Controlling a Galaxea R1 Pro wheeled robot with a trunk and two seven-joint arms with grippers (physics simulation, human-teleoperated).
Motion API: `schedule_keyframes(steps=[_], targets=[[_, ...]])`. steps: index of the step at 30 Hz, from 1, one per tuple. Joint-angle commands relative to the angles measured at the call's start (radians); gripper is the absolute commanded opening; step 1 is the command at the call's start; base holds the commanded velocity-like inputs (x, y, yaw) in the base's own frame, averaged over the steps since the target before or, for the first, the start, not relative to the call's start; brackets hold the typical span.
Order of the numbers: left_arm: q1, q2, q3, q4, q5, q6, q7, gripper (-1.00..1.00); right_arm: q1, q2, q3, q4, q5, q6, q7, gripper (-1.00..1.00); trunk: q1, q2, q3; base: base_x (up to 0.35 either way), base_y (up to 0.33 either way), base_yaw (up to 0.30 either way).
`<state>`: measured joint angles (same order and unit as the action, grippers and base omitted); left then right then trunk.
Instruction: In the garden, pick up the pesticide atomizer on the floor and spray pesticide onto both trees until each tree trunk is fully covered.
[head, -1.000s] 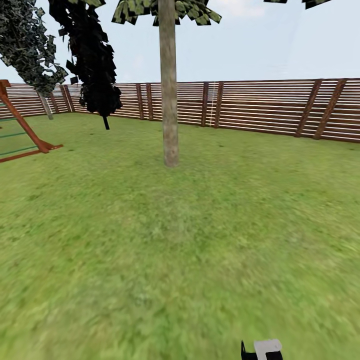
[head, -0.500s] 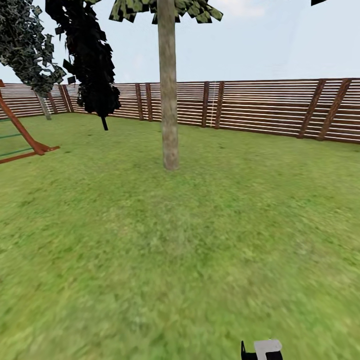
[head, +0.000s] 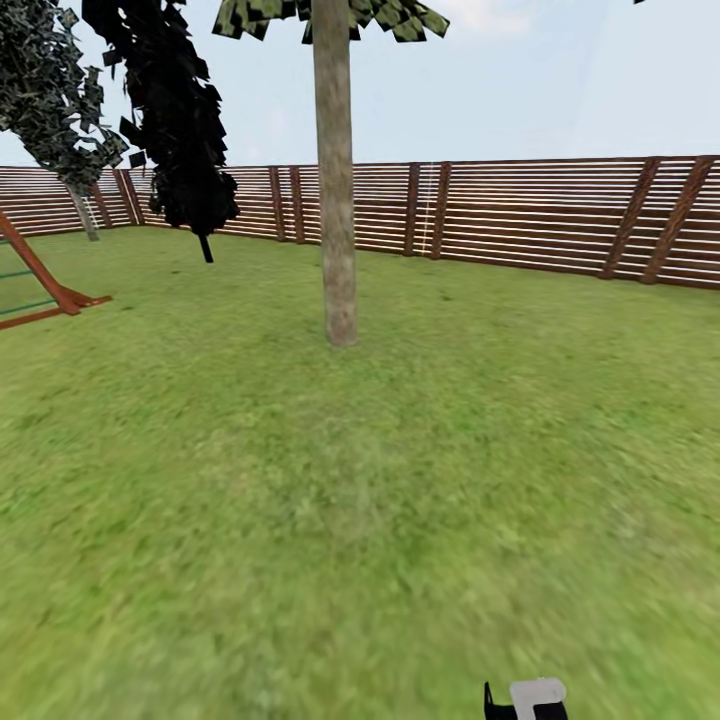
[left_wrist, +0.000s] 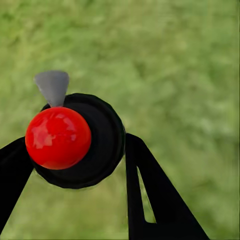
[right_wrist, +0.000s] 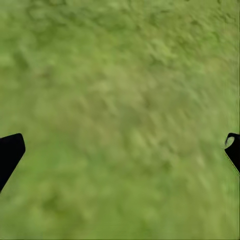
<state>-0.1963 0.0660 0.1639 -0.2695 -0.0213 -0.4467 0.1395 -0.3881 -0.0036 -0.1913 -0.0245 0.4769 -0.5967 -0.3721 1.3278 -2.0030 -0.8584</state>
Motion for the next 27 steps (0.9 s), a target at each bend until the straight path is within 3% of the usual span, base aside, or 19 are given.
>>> schedule_keyframes(steps=[1, 27], targets=[[0.000, 0.000, -0.001, 0.000, 0.000, 0.000, 0.000, -1.00, 0.000, -0.001, 0.000, 0.000, 0.000, 0.000, 0.000, 1.00, 0.000, 0.000, 0.000, 0.344, 0.000, 0.000], [0.000, 0.000, 0.000, 0.001, 0.000, -0.001, 0.000, -1.00, 0.000, -0.003, 0.000, 0.000, 0.000, 0.000, 0.001, 1.00, 0.000, 0.000, 0.000, 0.344, 0.000, 0.000]])
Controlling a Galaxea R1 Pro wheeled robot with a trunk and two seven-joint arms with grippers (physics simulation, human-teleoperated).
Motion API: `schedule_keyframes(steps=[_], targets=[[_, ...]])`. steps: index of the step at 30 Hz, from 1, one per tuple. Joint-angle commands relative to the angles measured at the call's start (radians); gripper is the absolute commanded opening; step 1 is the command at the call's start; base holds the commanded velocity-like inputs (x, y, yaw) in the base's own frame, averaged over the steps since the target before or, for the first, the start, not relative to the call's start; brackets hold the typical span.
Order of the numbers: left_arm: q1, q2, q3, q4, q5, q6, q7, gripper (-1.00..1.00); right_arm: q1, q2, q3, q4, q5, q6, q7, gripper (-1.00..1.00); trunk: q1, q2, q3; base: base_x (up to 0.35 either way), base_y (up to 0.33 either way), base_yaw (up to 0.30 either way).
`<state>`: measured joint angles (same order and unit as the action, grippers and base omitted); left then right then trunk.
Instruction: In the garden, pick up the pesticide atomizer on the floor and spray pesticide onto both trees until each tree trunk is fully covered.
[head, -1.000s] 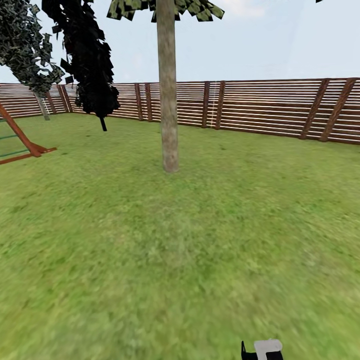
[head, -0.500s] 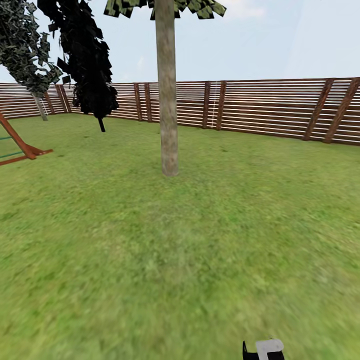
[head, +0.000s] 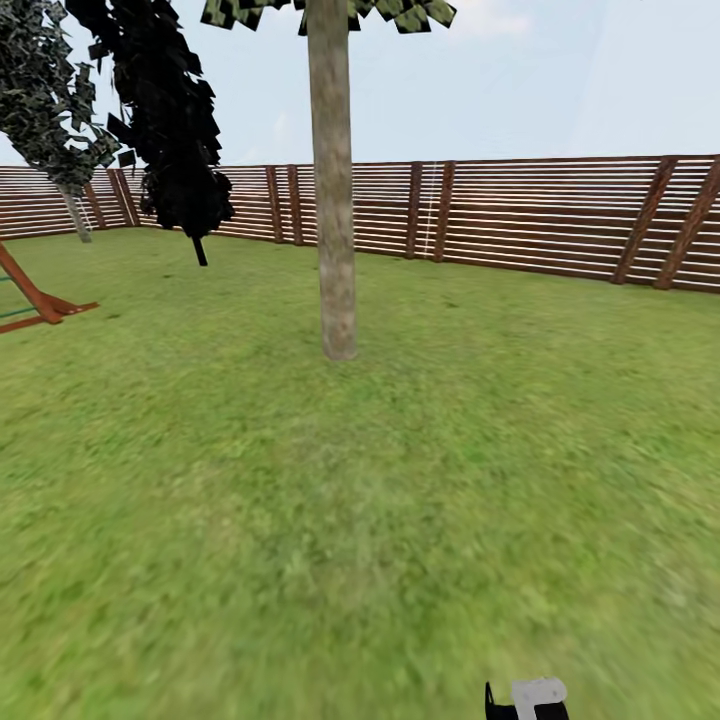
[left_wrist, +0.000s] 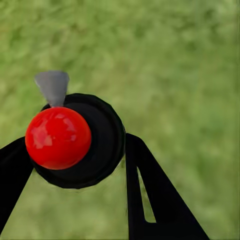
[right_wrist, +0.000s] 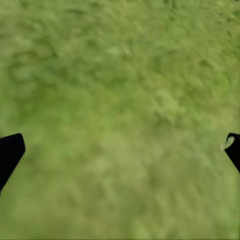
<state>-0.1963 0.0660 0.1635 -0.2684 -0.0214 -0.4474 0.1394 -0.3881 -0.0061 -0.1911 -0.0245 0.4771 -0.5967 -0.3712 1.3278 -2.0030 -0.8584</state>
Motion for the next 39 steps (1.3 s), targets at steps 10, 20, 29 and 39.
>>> schedule_keyframes(steps=[10, 20, 29, 39], targets=[[0.000, 0.000, 0.000, 0.000, 0.000, 0.000, 0.000, -1.00, 0.000, 0.000, 0.000, 0.000, 0.000, 0.000, 0.000, 1.00, 0.000, 0.000, 0.000, 0.344, 0.000, 0.000], [0.000, 0.000, 0.000, 0.000, 0.000, -0.001, 0.000, -1.00, 0.000, 0.000, 0.000, 0.000, 0.000, 0.000, 0.000, 1.00, 0.000, 0.000, 0.000, 0.344, 0.000, 0.000], [0.000, 0.000, 0.000, 0.000, 0.000, -0.001, 0.000, -1.00, 0.000, 0.000, 0.001, 0.000, 0.000, 0.000, 0.000, 1.00, 0.000, 0.000, 0.000, 0.344, 0.000, 0.000], [0.000, 0.000, 0.000, 0.000, 0.000, 0.000, 0.000, -1.00, 0.002, 0.000, 0.001, 0.000, 0.000, 0.000, 0.000, 1.00, 0.000, 0.000, 0.000, 0.344, 0.000, 0.000]])
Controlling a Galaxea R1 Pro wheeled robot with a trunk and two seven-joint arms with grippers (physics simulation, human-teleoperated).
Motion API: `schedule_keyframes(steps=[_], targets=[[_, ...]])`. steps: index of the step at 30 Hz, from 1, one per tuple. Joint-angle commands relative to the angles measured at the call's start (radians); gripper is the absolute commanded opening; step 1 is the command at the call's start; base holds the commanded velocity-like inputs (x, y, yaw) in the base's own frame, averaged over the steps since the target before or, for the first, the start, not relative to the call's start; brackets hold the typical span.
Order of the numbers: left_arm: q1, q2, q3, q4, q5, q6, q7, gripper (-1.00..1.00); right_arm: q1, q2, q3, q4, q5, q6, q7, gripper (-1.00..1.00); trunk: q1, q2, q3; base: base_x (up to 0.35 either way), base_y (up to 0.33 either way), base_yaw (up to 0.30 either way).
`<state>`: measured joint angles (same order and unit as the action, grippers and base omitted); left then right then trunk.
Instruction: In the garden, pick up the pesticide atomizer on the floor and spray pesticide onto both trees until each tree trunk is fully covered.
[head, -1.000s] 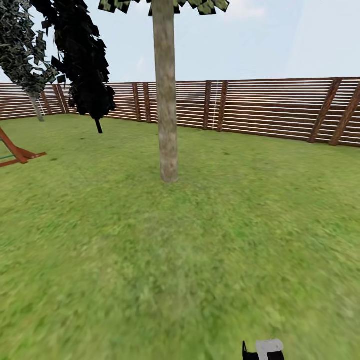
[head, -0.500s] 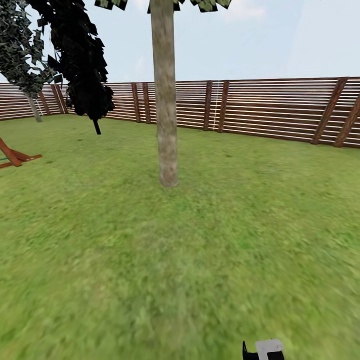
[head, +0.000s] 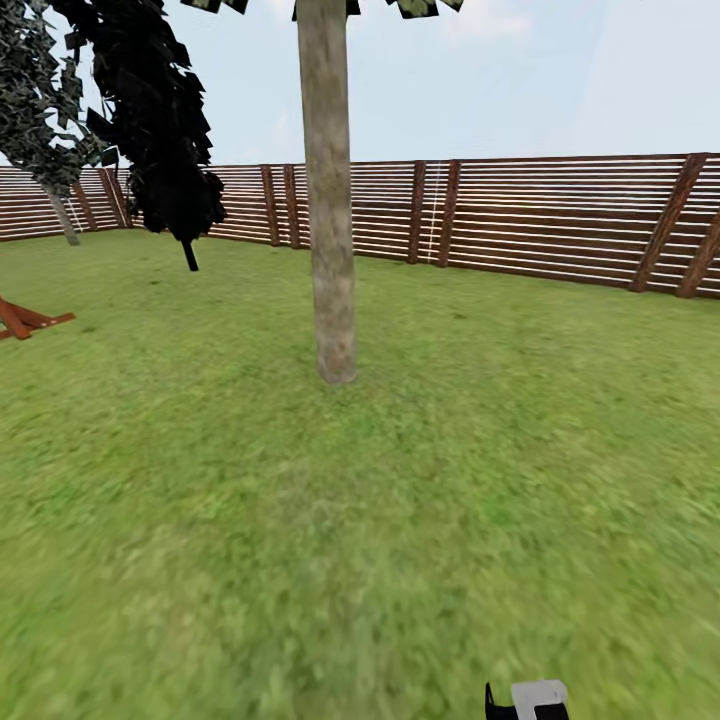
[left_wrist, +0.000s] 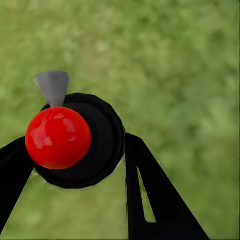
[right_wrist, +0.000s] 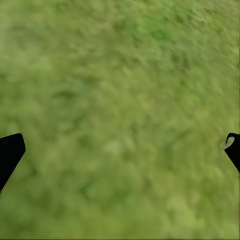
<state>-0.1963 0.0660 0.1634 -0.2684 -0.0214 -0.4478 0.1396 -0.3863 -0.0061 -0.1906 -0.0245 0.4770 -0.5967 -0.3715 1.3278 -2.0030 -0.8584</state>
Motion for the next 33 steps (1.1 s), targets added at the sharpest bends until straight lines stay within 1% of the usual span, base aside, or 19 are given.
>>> schedule_keyframes(steps=[1, 33], targets=[[0.000, 0.000, 0.000, 0.000, 0.000, 0.000, 0.000, -1.00, 0.001, 0.000, 0.000, 0.000, 0.000, 0.000, 0.000, 1.00, 0.000, 0.000, 0.000, 0.344, 0.000, 0.000], [0.000, 0.000, 0.000, 0.000, 0.000, 0.000, 0.000, -1.00, 0.001, 0.002, 0.000, 0.000, 0.002, 0.000, 0.000, 1.00, 0.000, 0.000, 0.000, 0.344, 0.000, 0.000]])
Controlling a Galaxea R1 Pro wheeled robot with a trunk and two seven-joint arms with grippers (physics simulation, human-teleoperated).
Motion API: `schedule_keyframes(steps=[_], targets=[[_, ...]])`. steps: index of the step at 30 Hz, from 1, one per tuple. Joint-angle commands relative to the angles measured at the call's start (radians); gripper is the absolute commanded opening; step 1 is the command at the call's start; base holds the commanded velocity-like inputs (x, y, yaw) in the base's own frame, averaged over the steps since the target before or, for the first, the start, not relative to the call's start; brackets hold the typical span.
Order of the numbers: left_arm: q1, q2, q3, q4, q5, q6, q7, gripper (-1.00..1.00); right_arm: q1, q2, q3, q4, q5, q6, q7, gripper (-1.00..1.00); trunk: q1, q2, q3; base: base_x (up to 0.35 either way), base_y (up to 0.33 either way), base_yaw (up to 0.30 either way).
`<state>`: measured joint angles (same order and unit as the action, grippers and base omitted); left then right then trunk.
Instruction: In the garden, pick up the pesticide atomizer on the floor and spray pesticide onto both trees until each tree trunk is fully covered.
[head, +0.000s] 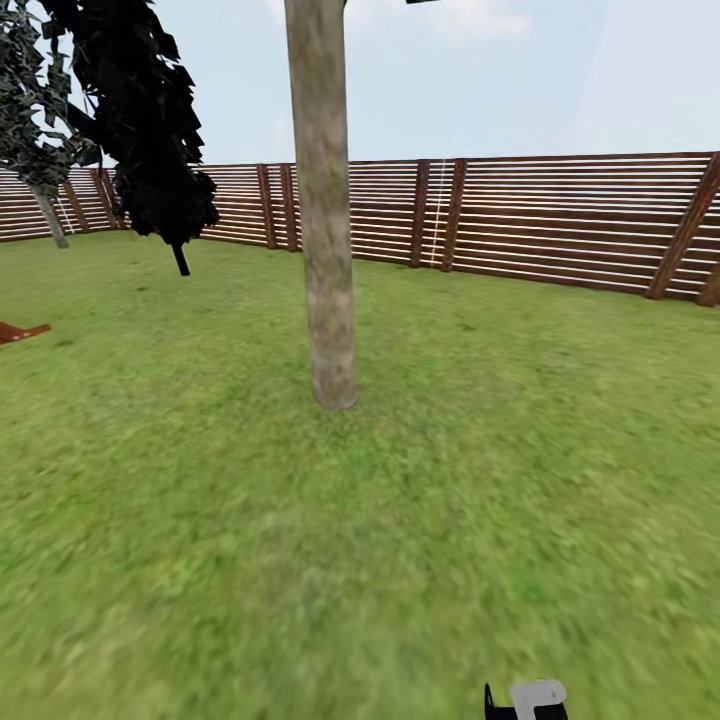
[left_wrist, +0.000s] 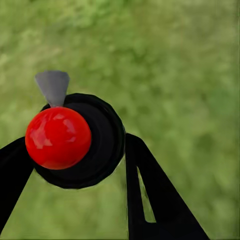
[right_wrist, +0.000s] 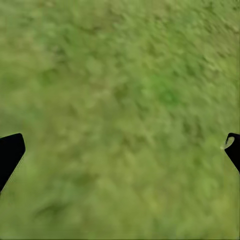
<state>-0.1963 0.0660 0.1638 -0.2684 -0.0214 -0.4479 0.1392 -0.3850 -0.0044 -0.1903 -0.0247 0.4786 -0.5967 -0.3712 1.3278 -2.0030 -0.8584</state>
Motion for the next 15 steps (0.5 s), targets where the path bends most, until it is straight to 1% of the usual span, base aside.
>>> schedule_keyframes(steps=[1, 4, 7, 15], targets=[[0.000, -0.001, 0.000, 0.000, 0.000, 0.000, 0.000, -1.00, 0.000, 0.000, 0.000, 0.000, 0.000, 0.000, 0.000, 1.00, 0.000, 0.000, 0.000, 0.344, 0.000, 0.000], [0.000, -0.001, 0.000, 0.000, 0.000, 0.000, 0.000, -1.00, 0.000, 0.001, 0.000, 0.000, 0.000, 0.000, 0.000, 1.00, 0.000, 0.000, 0.000, 0.344, 0.000, 0.018], [0.000, -0.002, 0.000, 0.000, 0.000, 0.000, 0.000, -1.00, 0.000, 0.001, 0.000, 0.000, 0.000, 0.000, -0.001, 1.00, 0.000, 0.000, 0.000, 0.344, 0.000, 0.148], [0.000, -0.002, 0.000, 0.000, 0.000, 0.000, 0.000, -1.00, 0.000, 0.001, 0.000, 0.000, 0.000, 0.000, 0.000, 1.00, 0.000, 0.000, 0.000, 0.344, 0.000, 0.007]])
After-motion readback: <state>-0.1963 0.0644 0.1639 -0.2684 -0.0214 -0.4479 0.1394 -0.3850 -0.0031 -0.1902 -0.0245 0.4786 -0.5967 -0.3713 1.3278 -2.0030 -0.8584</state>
